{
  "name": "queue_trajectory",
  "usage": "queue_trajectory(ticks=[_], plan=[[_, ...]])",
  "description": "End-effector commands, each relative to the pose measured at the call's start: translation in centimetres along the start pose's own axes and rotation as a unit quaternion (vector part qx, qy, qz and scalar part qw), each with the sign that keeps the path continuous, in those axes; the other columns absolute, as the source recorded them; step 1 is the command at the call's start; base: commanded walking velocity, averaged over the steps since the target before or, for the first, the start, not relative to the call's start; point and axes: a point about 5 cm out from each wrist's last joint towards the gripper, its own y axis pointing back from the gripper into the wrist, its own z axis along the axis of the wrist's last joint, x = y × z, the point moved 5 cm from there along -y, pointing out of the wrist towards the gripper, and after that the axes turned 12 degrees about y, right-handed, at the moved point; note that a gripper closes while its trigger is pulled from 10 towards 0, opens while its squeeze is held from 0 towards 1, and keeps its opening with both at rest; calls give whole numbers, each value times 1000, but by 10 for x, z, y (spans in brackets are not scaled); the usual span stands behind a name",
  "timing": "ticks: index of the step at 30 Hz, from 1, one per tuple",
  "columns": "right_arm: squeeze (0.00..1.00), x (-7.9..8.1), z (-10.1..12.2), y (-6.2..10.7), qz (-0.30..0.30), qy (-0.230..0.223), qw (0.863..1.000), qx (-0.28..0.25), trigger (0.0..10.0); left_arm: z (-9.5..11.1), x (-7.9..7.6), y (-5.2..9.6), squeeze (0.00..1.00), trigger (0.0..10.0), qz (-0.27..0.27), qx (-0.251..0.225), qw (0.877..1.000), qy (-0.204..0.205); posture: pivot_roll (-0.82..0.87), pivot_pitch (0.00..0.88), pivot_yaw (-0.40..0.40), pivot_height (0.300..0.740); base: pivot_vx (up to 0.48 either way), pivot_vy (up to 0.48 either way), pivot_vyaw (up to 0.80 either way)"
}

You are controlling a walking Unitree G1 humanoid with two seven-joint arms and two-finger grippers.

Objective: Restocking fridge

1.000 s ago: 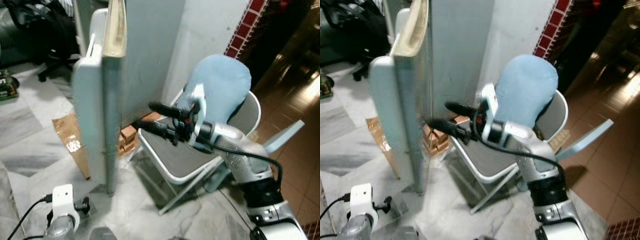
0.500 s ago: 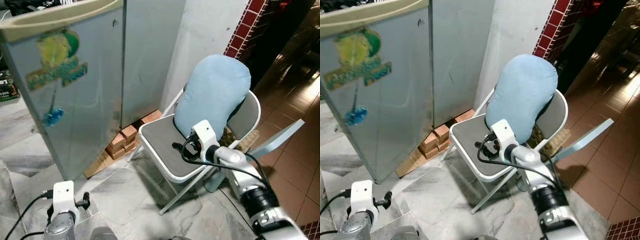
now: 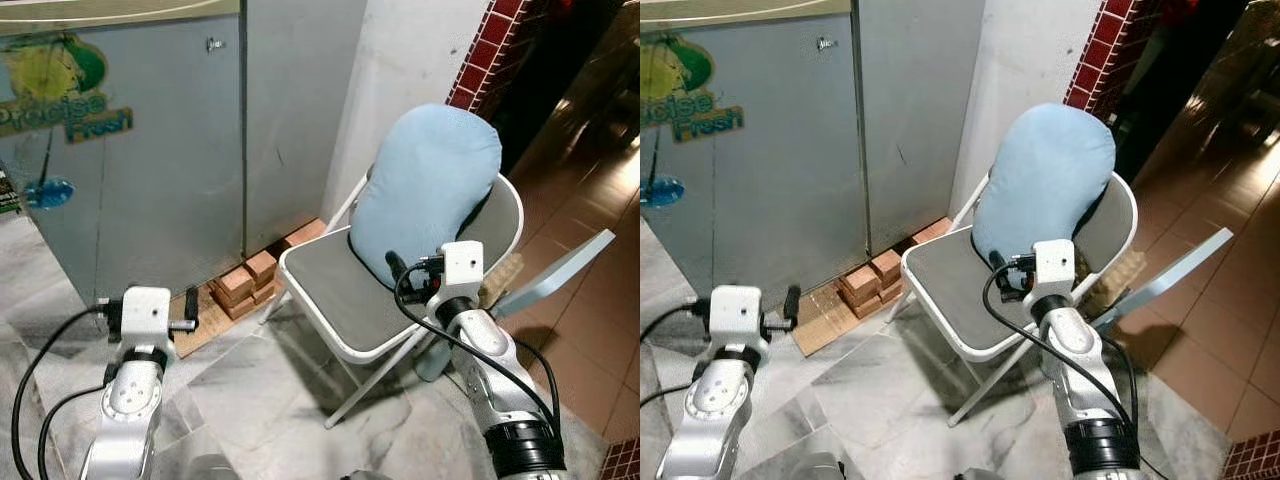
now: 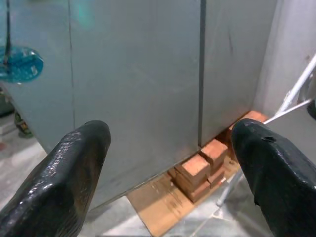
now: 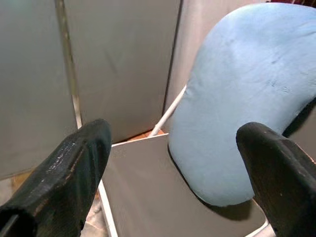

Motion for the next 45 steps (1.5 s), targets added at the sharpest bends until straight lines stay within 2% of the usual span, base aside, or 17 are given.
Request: queue_trajectory(ticks=[1, 6, 13, 21, 32, 45], plan=[[0, -6, -3, 4, -16, -6, 1000, 7, 10000, 5, -8, -2, 0, 10000, -17, -5, 1000, 6, 35, 0, -71, 716, 0, 480, 0], [0, -5, -1, 5, -21, -11, 1000, 6, 10000, 6, -12, -5, 0, 10000, -23, -8, 1000, 6, 31, 0, -62, 716, 0, 480, -595], [0, -2, 0, 3, -12, -13, 1000, 6, 10000, 7, -18, -3, 0, 10000, -37, -10, 999, 1, 39, 0, -65, 716, 0, 480, 0], [0, 0, 1, 2, -5, -13, 1000, 6, 10000, 5, -18, -3, 0, 10000, -34, -4, 999, 4, 43, 0, -66, 716, 0, 480, 0], [0, 0, 4, -1, 3, 7, 1000, 1, 10000, 3, -18, -6, 0, 10000, -28, 1, 999, 27, 37, 0, -68, 716, 0, 480, 0], [0, -1, 1, -3, -1, -6, 1000, 11, 10000, 3, -18, -7, 0, 10000, -28, 4, 999, 45, 32, 0, -67, 716, 0, 480, 0]])
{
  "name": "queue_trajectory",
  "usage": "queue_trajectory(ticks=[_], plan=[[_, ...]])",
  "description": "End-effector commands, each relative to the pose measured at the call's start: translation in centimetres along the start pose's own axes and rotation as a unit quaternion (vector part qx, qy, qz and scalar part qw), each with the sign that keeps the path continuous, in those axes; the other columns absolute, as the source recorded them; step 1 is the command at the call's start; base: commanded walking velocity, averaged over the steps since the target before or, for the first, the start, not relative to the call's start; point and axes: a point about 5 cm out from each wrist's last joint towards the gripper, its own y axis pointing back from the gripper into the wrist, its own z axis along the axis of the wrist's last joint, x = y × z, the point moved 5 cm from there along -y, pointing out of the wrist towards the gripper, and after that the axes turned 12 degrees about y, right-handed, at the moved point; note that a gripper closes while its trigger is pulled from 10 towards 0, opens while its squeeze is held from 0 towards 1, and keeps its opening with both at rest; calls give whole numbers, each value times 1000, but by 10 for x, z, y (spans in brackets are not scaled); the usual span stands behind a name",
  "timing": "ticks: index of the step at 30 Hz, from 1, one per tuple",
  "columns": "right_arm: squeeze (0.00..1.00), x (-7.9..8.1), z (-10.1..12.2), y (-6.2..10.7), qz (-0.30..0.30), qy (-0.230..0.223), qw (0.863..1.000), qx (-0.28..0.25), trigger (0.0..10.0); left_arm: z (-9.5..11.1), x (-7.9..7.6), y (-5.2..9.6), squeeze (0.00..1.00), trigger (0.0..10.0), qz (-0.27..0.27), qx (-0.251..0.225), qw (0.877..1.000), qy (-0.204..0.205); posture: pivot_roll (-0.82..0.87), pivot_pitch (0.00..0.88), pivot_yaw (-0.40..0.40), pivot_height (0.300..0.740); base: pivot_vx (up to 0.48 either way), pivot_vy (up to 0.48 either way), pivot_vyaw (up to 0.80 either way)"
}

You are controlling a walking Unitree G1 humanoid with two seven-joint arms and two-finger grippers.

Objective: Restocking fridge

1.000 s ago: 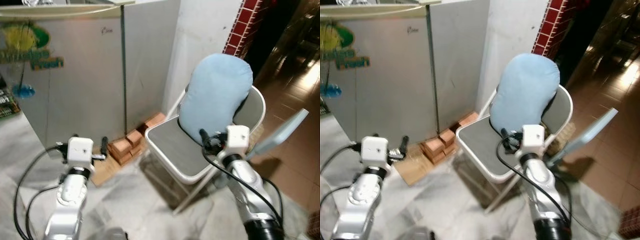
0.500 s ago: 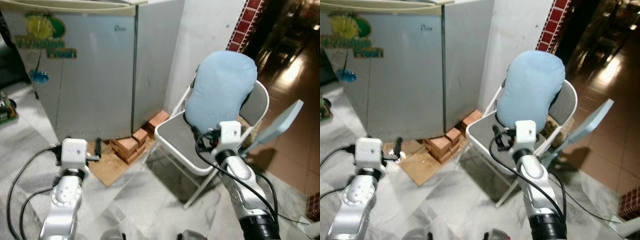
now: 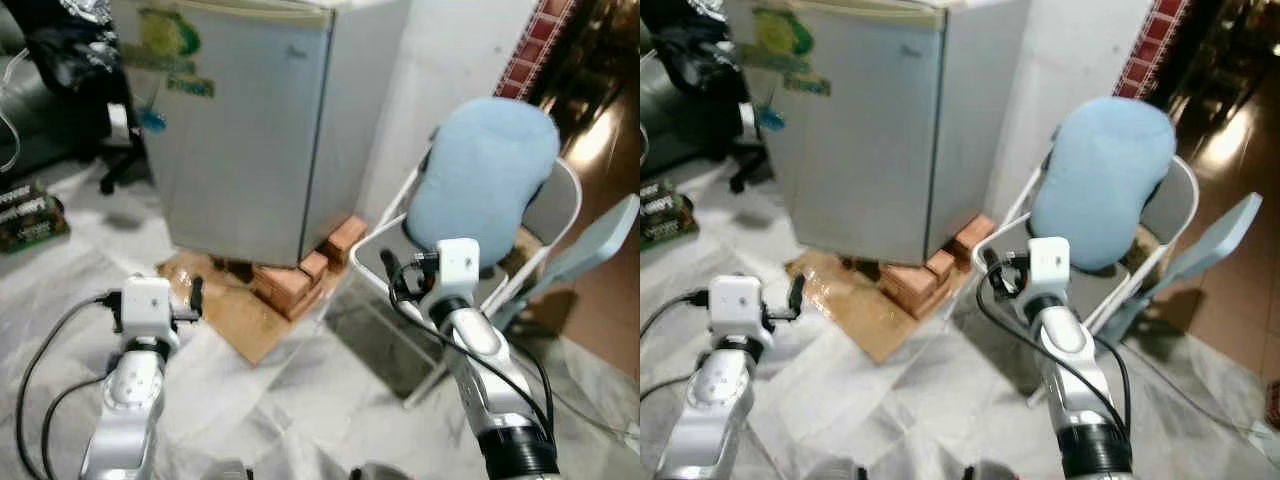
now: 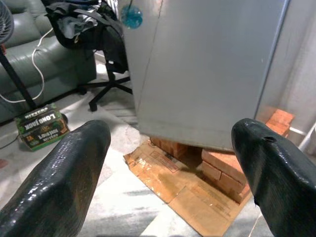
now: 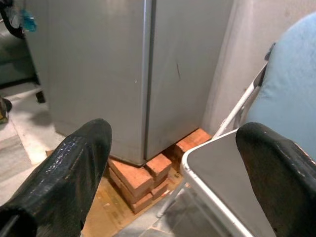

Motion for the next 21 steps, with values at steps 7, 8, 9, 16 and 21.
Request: queue_trajectory(ticks=[7, 8, 9, 16, 21], plan=[[0, -11, -7, 4, -15, -3, 1000, 15, 10000, 1, -12, -2, 0, 10000, -20, 2, 1000, 11, 29, 0, -66, 716, 0, 480, -337], [0, -11, -8, 4, -15, -3, 1000, 16, 10000, 1, -12, -2, 0, 10000, -20, 2, 1000, 11, 29, 0, -66, 716, 0, 480, -800], [0, -11, -8, 4, -15, -3, 1000, 17, 10000, 1, -12, -2, 0, 10000, -21, 3, 1000, 11, 30, 0, -66, 716, 0, 480, -800], [0, -11, -8, 4, -14, -3, 1000, 18, 10000, 0, -13, -2, 0, 10000, -21, 4, 1000, 15, 29, 0, -67, 716, 0, 480, -457], [0, -7, -3, 4, -1, 21, 1000, 3, 10000, 0, -13, -2, 0, 10000, -22, 6, 1000, 16, 26, 0, -66, 716, 0, 480, 0]])
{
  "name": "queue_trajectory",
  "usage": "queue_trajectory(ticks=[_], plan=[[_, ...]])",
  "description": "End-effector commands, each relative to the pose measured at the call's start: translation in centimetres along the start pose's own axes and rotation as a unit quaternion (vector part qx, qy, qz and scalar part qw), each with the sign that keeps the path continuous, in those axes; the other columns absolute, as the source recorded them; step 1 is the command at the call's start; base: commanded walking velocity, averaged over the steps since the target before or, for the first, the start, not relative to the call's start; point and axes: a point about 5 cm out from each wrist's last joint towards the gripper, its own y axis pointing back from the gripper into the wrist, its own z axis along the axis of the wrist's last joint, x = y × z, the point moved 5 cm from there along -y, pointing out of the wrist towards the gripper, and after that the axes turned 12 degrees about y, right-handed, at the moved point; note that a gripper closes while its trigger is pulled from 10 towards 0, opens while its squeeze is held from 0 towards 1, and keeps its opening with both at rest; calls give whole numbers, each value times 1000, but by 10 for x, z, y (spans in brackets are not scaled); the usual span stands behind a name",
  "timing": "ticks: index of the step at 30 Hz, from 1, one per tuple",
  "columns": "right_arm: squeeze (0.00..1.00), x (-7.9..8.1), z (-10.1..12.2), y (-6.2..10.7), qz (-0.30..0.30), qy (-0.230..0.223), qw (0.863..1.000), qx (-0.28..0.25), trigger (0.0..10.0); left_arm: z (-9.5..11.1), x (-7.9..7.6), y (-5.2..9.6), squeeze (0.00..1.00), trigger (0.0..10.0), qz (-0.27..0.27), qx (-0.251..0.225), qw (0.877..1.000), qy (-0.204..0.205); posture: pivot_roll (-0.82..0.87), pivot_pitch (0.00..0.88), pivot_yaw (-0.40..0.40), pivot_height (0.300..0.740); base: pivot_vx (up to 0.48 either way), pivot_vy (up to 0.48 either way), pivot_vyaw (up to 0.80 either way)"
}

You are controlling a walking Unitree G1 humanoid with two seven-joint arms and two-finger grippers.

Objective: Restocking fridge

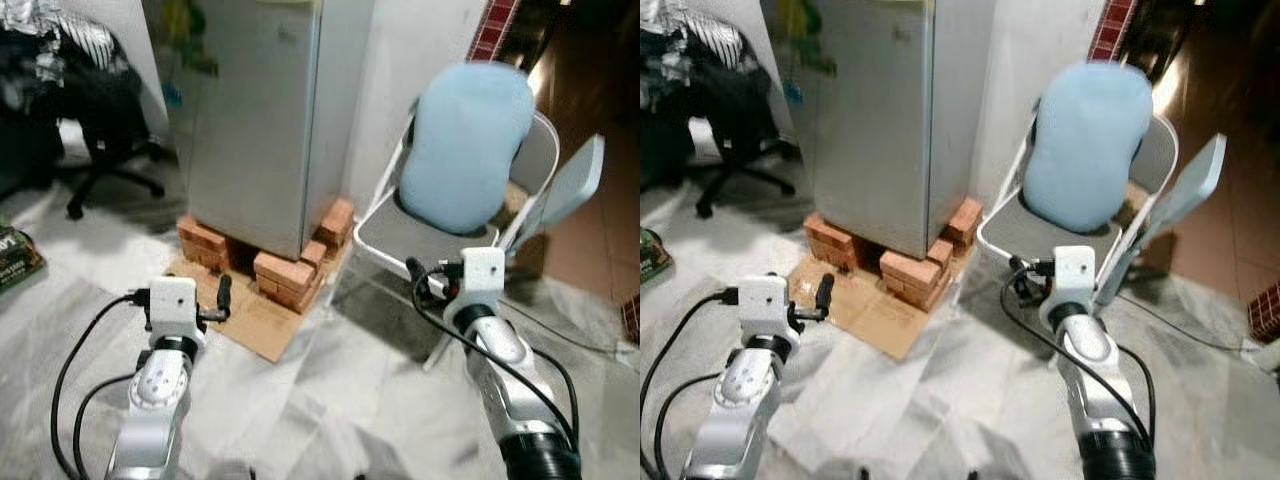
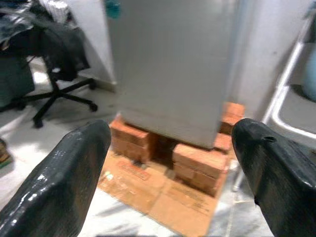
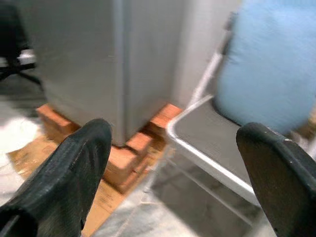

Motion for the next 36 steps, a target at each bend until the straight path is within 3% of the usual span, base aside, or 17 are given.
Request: queue_trajectory(ticks=[1, 16, 36], plan=[[0, 7, 16, -2, 17, 9, 999, -30, 10000, 2, 6, 0, 0, 10000, 10, 0, 1000, -1, 26, 0, -66, 716, 0, 480, 0], [0, 3, 9, -4, 7, -10, 1000, -10, 10000, 1, 4, 0, 0, 10000, 8, 2, 1000, 5, 21, 0, -69, 716, 0, 480, -63], [0, 3, 7, -6, 12, -12, 1000, -6, 10000, 0, 8, -1, 0, 10000, 23, 3, 1000, 14, 26, 0, -76, 716, 0, 480, -800]])
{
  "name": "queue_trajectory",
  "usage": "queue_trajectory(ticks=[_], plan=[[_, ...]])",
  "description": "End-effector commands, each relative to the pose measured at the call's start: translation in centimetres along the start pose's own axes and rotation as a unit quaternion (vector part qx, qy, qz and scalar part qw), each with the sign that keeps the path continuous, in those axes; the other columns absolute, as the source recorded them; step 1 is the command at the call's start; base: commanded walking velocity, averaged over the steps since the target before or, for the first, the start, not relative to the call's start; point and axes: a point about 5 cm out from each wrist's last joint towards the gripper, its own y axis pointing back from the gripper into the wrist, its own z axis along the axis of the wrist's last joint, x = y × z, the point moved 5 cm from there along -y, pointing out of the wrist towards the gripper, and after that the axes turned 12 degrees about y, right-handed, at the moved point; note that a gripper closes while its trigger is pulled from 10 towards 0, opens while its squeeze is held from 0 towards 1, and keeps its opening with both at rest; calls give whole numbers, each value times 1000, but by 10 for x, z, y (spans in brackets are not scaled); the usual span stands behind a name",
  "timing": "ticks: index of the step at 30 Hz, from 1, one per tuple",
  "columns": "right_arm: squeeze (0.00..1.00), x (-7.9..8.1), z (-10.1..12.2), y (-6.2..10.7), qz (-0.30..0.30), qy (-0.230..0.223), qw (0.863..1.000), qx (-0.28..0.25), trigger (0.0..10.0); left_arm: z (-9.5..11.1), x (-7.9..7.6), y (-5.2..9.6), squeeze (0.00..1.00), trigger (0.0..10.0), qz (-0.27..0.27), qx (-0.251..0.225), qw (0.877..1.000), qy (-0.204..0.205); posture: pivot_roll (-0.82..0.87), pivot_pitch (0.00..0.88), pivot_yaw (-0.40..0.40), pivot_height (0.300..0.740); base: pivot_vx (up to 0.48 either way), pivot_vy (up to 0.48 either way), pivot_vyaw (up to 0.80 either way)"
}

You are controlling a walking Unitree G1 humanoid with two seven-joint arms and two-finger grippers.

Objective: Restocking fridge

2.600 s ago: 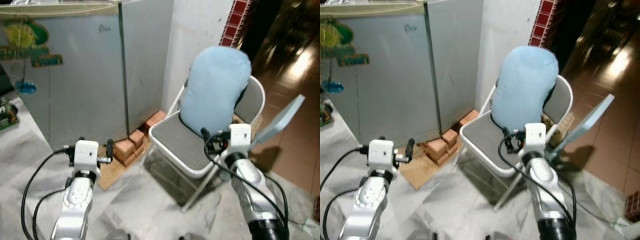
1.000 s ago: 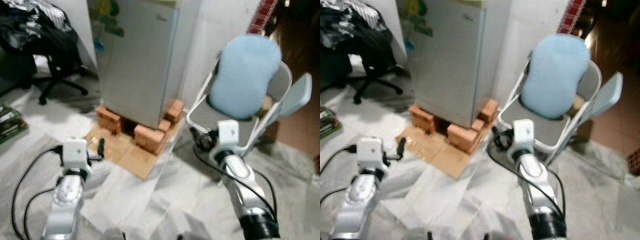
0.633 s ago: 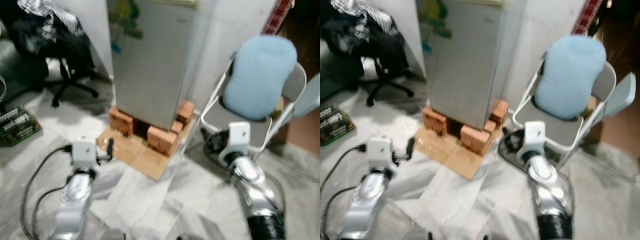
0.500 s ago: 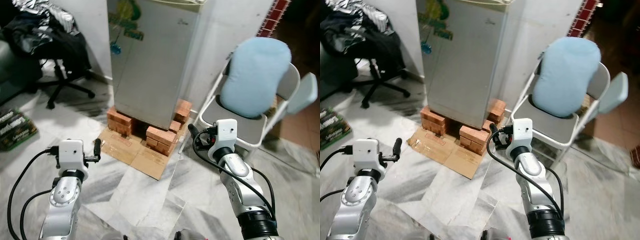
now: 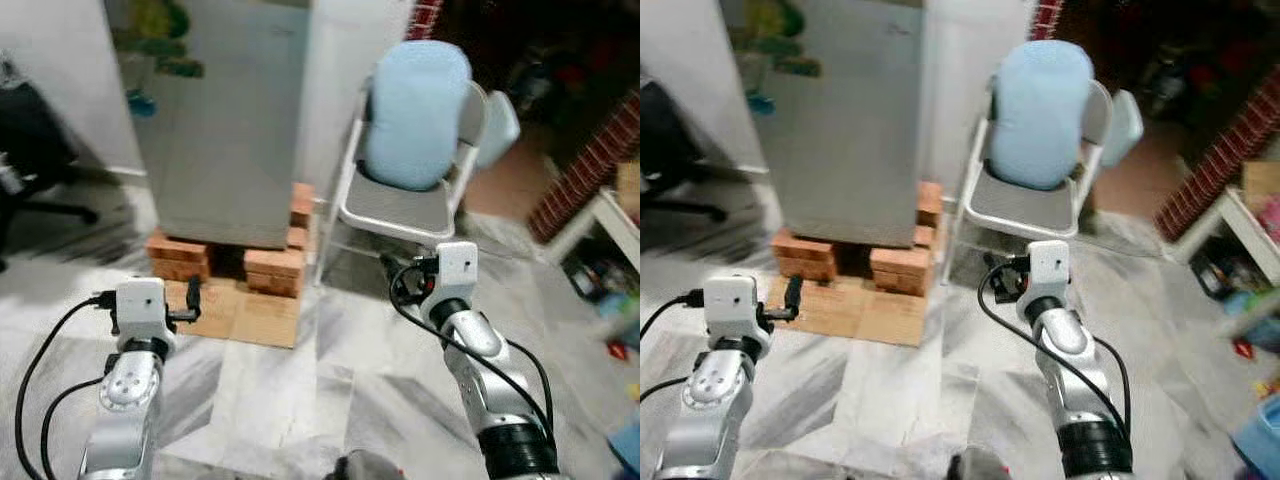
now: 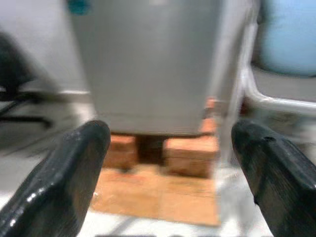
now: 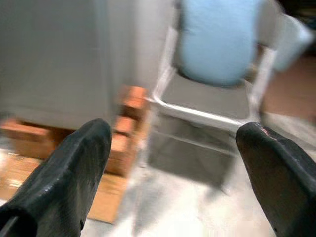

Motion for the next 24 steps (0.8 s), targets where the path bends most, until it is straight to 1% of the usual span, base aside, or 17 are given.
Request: queue_trajectory(ticks=[1, 9, 24], plan=[[0, 2, 8, -2, 4, -4, 1000, -12, 10000, -2, 7, 2, 0, 10000, 6, 5, 1000, -5, 26, 0, -76, 716, 0, 480, -800], [0, 2, 6, -3, 4, -4, 1000, -10, 10000, -1, 10, 1, 0, 10000, 20, 4, 1000, -1, 25, 0, -76, 716, 0, 480, -800], [0, 2, 7, -3, 1, -3, 1000, -11, 10000, -2, 10, 1, 0, 10000, 13, 9, 1000, 11, 22, 0, -75, 716, 0, 480, -800]])
